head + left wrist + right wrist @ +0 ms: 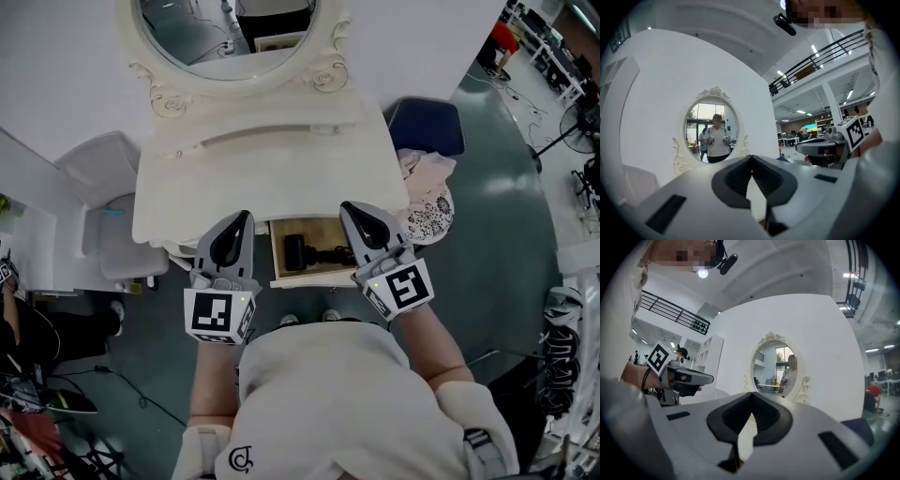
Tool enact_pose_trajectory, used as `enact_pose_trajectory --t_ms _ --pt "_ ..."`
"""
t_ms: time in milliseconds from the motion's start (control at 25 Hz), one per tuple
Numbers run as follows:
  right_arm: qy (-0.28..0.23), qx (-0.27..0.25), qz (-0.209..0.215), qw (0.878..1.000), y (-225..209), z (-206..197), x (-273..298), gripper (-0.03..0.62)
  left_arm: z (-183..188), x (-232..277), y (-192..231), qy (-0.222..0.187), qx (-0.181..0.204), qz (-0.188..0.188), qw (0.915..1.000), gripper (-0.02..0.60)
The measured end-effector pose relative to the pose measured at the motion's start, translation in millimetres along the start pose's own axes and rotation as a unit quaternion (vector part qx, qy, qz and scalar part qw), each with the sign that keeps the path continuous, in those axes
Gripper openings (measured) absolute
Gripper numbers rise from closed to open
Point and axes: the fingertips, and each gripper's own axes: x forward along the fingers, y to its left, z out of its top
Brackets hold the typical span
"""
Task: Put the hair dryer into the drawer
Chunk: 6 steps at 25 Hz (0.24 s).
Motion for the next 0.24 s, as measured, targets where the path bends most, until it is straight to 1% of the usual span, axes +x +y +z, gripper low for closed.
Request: enact_pose_trajectory --t_ms 240 --pt "0.005 0.007 -0.008 1.0 0.1 -4.1 -2.1 0.005 -4.8 -2.6 -3.3 0.003 -0.001 -0.004 1.0 0.013"
